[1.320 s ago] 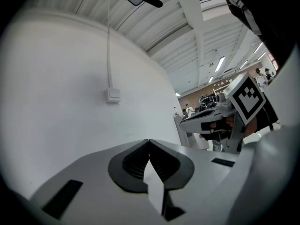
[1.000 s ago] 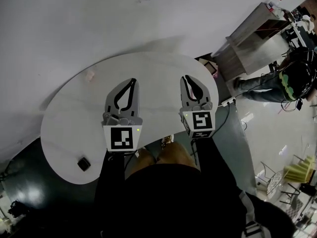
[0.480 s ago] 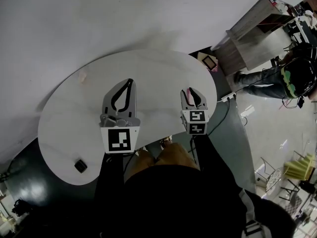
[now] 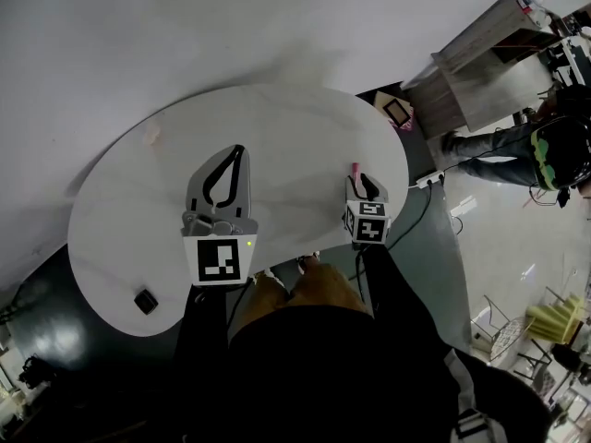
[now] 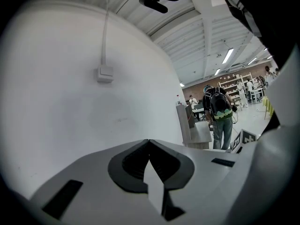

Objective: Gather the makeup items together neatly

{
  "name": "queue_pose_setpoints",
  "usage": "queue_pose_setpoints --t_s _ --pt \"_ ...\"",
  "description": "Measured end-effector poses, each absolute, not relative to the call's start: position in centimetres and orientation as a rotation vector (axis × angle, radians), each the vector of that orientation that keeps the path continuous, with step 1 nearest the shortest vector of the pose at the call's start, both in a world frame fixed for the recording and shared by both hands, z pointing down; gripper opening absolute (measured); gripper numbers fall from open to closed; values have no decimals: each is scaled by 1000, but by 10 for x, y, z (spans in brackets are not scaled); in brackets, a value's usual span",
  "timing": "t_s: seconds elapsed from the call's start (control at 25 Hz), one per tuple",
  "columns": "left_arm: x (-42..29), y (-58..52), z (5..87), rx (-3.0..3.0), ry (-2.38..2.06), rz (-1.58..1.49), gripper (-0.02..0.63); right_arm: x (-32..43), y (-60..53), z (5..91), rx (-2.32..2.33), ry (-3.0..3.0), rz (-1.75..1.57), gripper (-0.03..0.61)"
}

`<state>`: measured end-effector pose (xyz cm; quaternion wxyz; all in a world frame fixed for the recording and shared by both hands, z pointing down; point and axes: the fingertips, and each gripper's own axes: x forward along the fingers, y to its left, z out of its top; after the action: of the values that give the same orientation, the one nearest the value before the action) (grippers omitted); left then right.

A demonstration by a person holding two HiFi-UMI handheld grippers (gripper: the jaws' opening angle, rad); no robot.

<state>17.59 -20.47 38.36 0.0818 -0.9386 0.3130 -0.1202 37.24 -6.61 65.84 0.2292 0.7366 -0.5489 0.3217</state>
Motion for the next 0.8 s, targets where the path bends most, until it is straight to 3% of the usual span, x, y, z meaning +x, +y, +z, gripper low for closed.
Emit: queue_pose_setpoints --t_s 0.16,0.2,0.24,0.8 --pt "177 -203 387 -2798 926 -385 15 370 -58 673 2014 -1484 950 140" --pt "177 -203 387 -2798 928 -389 15 370 -56 675 2015 -1480 963 82" --pt "177 -204 388 -2799 930 -390 15 369 -55 677 2014 -1485 972 64" --pt "155 -208 376 -2766 1017 -355 15 356 -107 593 2094 -1707 724 64"
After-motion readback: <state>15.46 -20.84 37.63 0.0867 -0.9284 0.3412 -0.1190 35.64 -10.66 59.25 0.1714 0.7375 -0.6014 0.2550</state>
